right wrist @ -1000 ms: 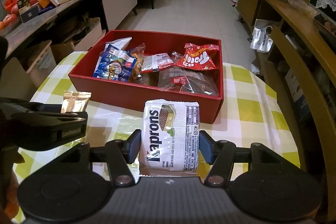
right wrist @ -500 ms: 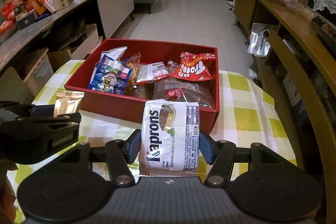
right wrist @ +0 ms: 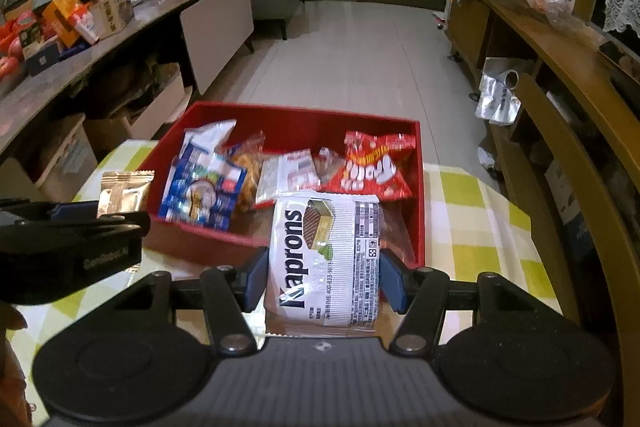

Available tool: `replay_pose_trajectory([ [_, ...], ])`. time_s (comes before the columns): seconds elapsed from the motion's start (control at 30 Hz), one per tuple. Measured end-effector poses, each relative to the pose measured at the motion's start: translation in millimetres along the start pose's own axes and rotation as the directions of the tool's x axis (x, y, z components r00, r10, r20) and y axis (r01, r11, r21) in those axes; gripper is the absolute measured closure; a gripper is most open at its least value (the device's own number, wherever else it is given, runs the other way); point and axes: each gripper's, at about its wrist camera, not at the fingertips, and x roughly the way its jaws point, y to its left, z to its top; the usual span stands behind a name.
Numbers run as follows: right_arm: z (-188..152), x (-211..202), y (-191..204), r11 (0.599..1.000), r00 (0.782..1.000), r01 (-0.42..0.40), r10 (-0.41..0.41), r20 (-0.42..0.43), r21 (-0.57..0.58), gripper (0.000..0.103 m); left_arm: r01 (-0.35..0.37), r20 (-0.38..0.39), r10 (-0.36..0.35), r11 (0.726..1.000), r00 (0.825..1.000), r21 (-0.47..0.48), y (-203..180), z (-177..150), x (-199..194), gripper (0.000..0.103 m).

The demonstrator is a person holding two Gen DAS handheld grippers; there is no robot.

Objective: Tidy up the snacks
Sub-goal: 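Carry the gold cake and Kaprons pack toward the red box with both tools, then lower both snacks into the red box and open both tools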

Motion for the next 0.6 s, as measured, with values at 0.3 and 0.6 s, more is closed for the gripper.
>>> replay_pose_trajectory([
  [0.3, 30, 40, -7, 0.998, 0.999, -0.035, 0.033, 0.042, 0.055, 0.039, 0.041, 0.022, -0.040, 0.999, 0.999, -0.033, -8, 34, 28, 0.055],
  [0.6, 38, 84, -7, 0.997, 0.999, -0.028, 0.025, 0.040, 0.077, 0.039, 0.058, -0.028, -0.059, 0.998, 0.998, -0.038, -10, 41, 71, 0.052],
])
